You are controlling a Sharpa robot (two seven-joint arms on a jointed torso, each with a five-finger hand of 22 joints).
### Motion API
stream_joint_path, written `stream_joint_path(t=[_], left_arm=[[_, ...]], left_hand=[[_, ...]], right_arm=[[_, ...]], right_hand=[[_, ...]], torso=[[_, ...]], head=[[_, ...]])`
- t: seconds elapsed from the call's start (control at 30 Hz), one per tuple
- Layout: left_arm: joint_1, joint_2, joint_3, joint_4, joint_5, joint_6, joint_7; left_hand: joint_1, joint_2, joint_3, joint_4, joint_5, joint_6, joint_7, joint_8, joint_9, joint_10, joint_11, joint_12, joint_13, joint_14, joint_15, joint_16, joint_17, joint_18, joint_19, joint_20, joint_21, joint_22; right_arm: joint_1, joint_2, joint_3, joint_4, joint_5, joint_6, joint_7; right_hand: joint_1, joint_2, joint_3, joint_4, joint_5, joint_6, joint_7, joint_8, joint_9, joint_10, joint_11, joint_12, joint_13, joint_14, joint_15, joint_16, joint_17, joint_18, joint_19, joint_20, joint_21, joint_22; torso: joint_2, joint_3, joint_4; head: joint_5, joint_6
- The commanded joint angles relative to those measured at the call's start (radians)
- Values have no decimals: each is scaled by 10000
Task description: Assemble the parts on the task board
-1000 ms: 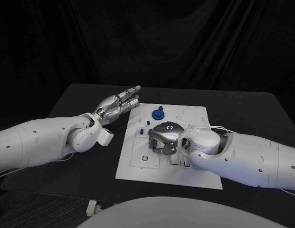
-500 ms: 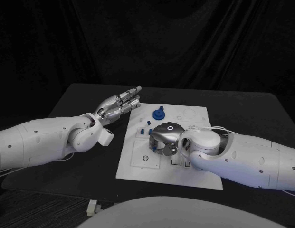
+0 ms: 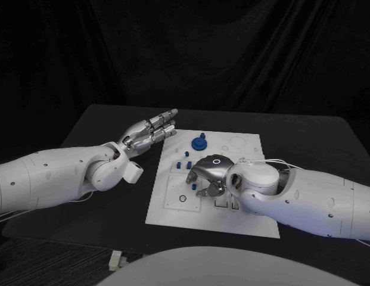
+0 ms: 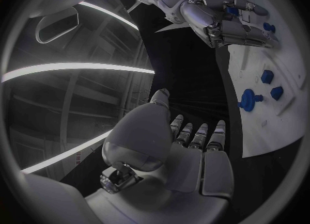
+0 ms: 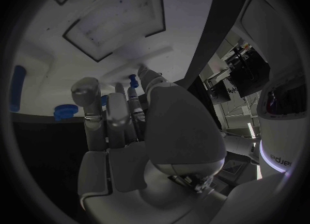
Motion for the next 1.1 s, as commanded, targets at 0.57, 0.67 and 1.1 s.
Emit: stream_joint_path(t=[0.57, 0.67, 1.1], left_arm=[[-20, 17, 11, -26, 62, 69, 119], [-21, 29, 11, -24, 62, 60, 132], [-31, 37, 10, 6, 62, 41, 121]], left_hand=[[56, 91, -2, -57, 47, 6, 84, 54, 18, 5, 58, -34, -10, 0, 72, -34, -16, 97, 60, -6, 10, -19], [56, 90, -2, -58, 47, 3, 84, 53, 17, 5, 58, -34, -10, -4, 72, -36, -19, 97, 57, -6, 9, -25], [70, 93, 1, -93, 101, 33, 103, 59, 22, 5, 41, -34, -10, -4, 32, -36, -19, 88, 51, -13, 3, -36]], right_arm=[[1543, -2108, 20, 1553, 647, -1453, -389], [1633, -2357, 10, 1492, 797, -1074, -493], [1215, -2626, -2, 803, 969, -736, -686]], right_hand=[[-857, 298, -1281, 1321, -332, 978, 425, 295, 148, 240, 31, 808, 7, 837, 268, 1947, 2135, -288, 1006, 201, 2481, 1553], [-1445, 84, -1499, 1431, -371, 708, 357, 59, 41, 96, 104, 619, -55, 831, 336, 2015, 2181, -289, 1008, 269, 2573, 1558], [-1448, -254, -1639, 1450, -371, -139, -74, 22, -32, -79, 193, 298, -59, 787, 410, 1980, 2077, -241, 924, 359, 2447, 1500]], torso=[[-39, -20, -4], [-27, -14, -6], [-8, -2, 7]], head=[[-212, -1], [-229, -1], [-249, -1]])
